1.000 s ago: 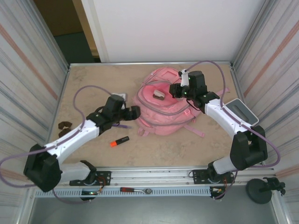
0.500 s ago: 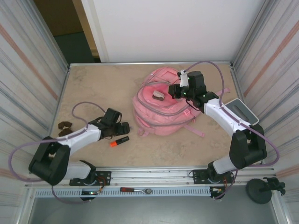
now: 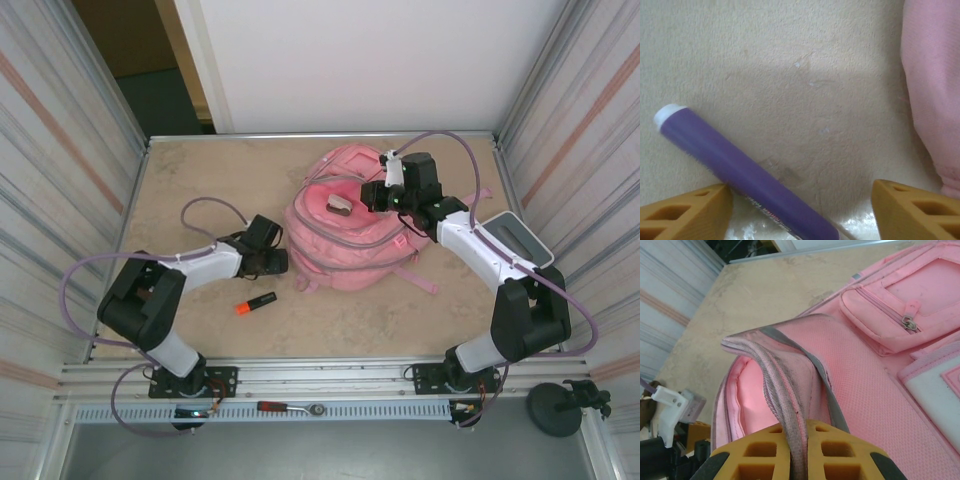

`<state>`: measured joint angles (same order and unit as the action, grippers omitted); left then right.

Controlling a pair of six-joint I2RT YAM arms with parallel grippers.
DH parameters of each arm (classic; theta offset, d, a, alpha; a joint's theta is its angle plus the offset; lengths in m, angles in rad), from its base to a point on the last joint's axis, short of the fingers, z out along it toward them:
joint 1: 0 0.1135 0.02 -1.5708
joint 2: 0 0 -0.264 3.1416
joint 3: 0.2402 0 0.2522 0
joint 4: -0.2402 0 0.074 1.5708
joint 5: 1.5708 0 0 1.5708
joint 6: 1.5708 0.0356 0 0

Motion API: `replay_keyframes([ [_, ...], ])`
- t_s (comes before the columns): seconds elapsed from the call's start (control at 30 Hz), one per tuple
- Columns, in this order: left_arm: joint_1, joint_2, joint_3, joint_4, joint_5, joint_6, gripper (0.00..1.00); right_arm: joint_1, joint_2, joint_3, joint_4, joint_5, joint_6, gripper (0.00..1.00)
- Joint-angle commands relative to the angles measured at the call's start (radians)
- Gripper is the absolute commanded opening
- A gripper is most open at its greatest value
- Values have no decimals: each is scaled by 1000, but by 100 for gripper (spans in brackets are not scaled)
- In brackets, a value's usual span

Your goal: Pack books, pencil case, and school supplies into a backpack

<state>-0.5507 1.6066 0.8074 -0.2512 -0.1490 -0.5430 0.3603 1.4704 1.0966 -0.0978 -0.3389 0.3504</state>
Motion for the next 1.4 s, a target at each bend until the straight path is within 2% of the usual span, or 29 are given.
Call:
replay_keyframes([
  [0.0, -28, 51, 25, 1, -34, 26, 64, -22, -6, -5, 46, 8, -24, 2],
  [0.13, -52, 68, 24, -8, -80, 28, 43, -29, -7, -5, 41, 5, -24, 2],
  [0.23, -52, 73, 19, 11, -79, 22, 33, -34, -6, -4, 42, 5, -24, 2],
  [0.4, -54, 75, 45, 55, -84, 8, 24, -35, 1, 0, 41, -1, -19, 2],
  [0.63, -38, 53, 114, 25, -160, 32, 10, -36, -11, 2, 19, -4, -24, 2],
  [0.7, -38, -20, 98, 24, -168, 23, 9, -38, -20, 4, 12, -2, -31, 2],
  [0.77, -38, -126, 67, 42, -130, -1, 8, -41, -25, 3, 8, -6, -36, 2],
  [0.9, -40, -337, 4, 169, 20, -111, 8, -42, -29, 5, 8, -20, -36, 2],
  [0.97, -44, -375, -1, 248, 81, -187, 9, -40, -29, 2, 22, -28, -28, 2],
  [1.2, -70, -242, 101, 461, 187, -420, 10, -29, -11, -4, 47, -41, -7, 2],
  [1.37, -97, -132, 157, 593, 177, -576, 12, -27, -13, -18, 58, -40, -1, 2],
])
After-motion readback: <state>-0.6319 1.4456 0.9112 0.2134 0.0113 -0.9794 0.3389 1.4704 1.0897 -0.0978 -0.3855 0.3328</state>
